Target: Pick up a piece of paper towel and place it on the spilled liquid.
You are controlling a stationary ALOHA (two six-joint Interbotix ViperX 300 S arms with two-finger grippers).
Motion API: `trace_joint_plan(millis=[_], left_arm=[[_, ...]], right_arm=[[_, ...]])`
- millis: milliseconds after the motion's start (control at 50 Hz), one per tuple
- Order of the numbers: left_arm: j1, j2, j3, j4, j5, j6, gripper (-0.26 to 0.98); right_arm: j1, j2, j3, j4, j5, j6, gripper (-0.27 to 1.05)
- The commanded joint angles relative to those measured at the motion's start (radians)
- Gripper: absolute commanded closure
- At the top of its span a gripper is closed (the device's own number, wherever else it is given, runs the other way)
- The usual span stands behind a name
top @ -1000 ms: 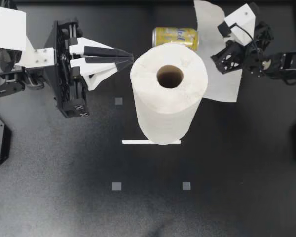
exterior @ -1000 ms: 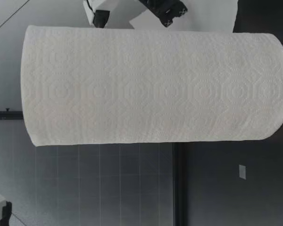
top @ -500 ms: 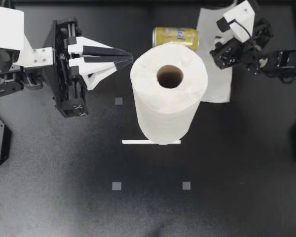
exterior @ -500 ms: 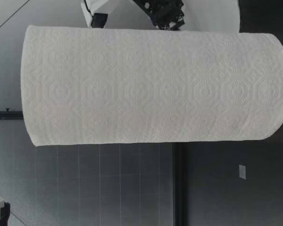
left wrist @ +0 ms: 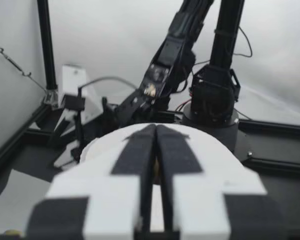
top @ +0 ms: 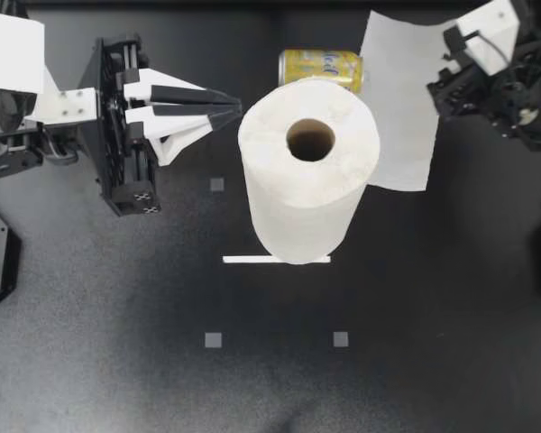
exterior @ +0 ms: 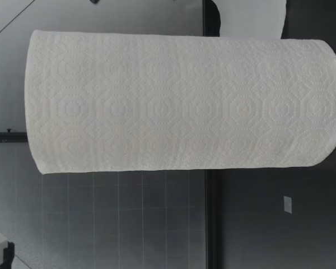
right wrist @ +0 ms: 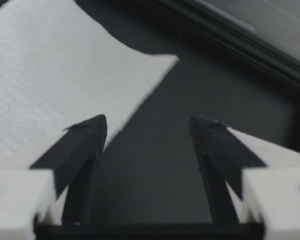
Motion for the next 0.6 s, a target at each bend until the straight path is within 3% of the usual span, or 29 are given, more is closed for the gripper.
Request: trace_joint_plan(millis=[0,260,580], left_arm=[[-0.002,-0.017,-0.012,0.000,-0.008,-0.002,0.61],[-0.014,-0.032,0.009,0.002,-0.006,0.008,0.61],[-0.048,-0.075,0.074,0.000,0.000,0.003,0.61]], right_arm=[[0.026,-0.071,-0.003,0.055,-0.009,-0.034,0.12],[0.169,-0.276,0.026,0.138,-0.245,-0.078,0.20],[0.267,-0.597,0.100,0.141,-0.627,-0.078,0.58]])
